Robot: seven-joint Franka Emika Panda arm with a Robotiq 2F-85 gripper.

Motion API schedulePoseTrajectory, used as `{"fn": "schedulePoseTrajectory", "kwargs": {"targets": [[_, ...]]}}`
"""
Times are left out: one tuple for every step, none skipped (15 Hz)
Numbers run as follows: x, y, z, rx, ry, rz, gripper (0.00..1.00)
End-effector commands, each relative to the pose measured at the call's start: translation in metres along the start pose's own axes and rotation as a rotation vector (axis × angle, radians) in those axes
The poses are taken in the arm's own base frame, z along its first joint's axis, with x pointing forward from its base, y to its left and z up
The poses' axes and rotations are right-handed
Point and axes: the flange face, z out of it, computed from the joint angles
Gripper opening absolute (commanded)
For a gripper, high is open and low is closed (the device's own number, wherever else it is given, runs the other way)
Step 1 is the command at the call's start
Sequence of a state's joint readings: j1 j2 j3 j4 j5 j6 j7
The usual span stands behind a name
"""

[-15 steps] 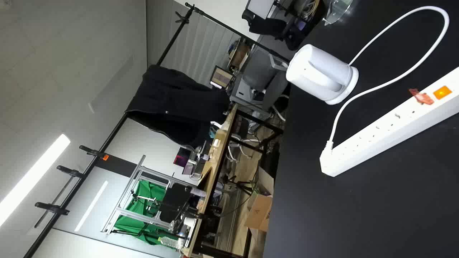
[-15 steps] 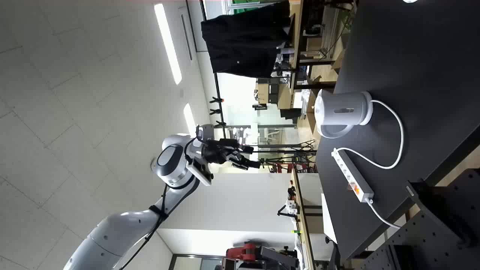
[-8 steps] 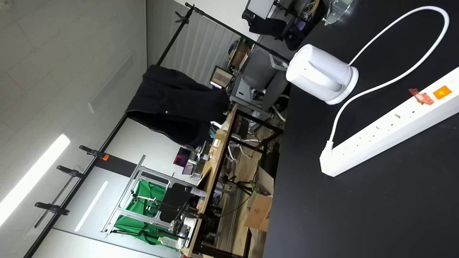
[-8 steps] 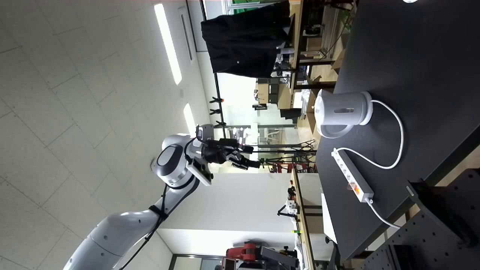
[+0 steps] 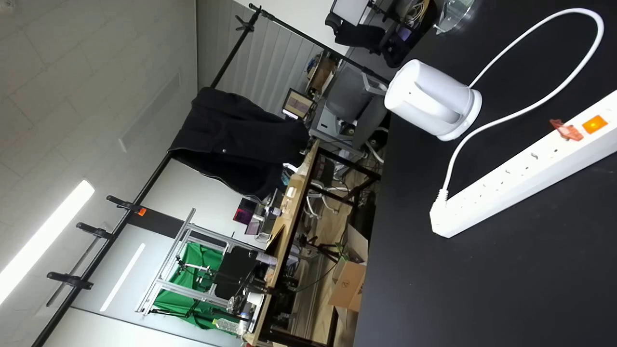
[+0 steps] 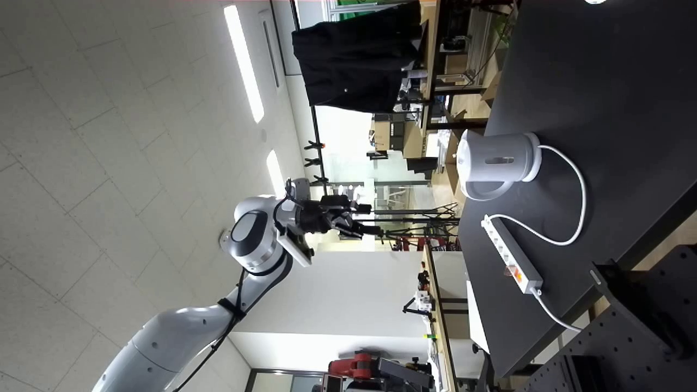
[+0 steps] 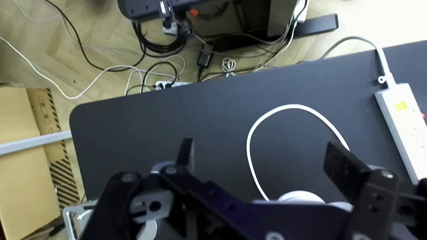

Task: Turn off the last switch on the extension cord

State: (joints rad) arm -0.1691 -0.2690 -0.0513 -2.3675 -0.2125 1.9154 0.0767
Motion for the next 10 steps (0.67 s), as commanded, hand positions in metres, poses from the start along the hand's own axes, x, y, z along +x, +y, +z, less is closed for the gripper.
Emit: {"fn": "schedulePoseTrajectory", "kwargs": {"targets": [[0.005, -0.015, 0.009, 0.049, 0.167, -0.022, 1.0], [0.007, -0.023, 0.013, 0.061, 0.205, -0.039, 1.0], [0.007, -0.034, 0.019, 0.075, 0.241, -0.075, 1.0], [0.006, -0.046, 0.025, 0.088, 0.272, -0.121, 1.0], [0.006, -0.057, 0.031, 0.1, 0.301, -0.172, 1.0], [0.005, -0.068, 0.037, 0.107, 0.327, -0.228, 1.0], [0.005, -0.081, 0.042, 0.1, 0.349, -0.295, 1.0], [0.004, -0.092, 0.047, 0.099, 0.363, -0.356, 1.0], [0.005, -0.103, 0.051, 0.1, 0.363, -0.419, 1.0], [0.007, -0.112, 0.055, 0.11, 0.346, -0.481, 1.0]]}}
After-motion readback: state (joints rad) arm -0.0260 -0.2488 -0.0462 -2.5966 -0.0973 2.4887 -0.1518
